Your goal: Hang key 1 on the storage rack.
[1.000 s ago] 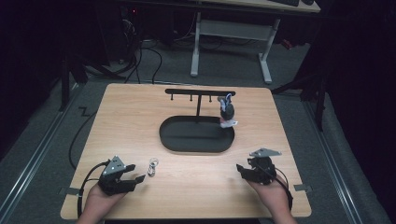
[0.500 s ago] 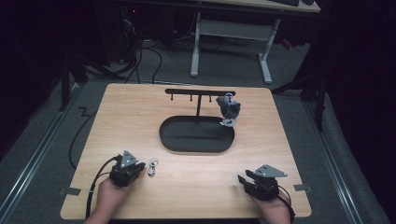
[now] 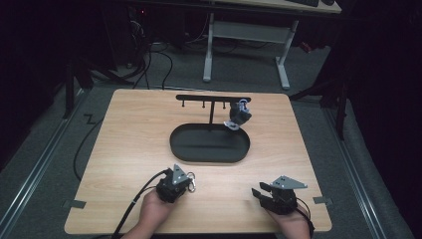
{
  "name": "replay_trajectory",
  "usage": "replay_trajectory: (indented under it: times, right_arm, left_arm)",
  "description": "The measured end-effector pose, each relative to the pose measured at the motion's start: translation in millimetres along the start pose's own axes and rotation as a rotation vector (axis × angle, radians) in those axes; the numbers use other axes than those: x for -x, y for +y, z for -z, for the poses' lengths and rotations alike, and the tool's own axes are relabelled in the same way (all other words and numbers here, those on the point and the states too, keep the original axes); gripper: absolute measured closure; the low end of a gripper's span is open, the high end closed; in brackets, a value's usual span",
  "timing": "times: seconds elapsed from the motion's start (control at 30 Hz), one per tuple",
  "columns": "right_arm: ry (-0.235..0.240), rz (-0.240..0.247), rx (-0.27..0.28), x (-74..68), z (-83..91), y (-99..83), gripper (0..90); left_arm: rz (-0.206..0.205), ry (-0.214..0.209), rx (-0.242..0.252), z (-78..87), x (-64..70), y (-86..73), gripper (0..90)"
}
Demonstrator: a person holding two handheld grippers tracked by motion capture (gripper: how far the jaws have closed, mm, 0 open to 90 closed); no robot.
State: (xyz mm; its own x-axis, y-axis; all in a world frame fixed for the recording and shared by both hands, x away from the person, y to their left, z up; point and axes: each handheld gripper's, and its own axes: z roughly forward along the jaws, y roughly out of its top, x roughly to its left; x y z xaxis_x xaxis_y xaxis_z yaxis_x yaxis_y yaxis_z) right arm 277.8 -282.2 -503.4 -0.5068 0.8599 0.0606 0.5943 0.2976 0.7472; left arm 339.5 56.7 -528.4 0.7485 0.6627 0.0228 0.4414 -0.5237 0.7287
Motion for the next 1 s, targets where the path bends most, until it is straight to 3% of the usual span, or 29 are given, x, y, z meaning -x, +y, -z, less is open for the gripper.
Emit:
replay_trajectory:
  times: [0.27,0.43,0.7,0.8,0.87,1.0]
  right_arm:
    - [0.005,-0.01,-0.005,1.5,-1.2,-0.1,58.5]
    - [0.011,-0.021,-0.007,2.6,-1.4,-0.6,58.5]
    - [0.011,-0.019,-0.007,2.9,-0.9,-0.4,58.5]
    - [0.007,-0.022,-0.007,4.3,-0.5,-1.2,58.5]
    - [0.007,-0.027,-0.009,5.2,-0.3,-1.4,58.6]
    - [0.005,-0.036,-0.014,7.1,-1.0,-2.1,58.6]
  left_arm:
    - [-0.057,-0.096,0.01,-24.3,45.2,24.4,90.0]
    - [-0.062,-0.136,0.014,-26.9,57.0,26.7,90.0]
    - [-0.118,-0.208,0.01,-29.2,85.4,30.9,90.0]
    - [-0.129,-0.219,0.013,-30.7,90.3,32.4,89.7]
    - [-0.123,-0.223,0.02,-28.0,88.6,30.3,83.6]
    - [-0.1,-0.182,0.051,-10.6,69.6,18.6,75.5]
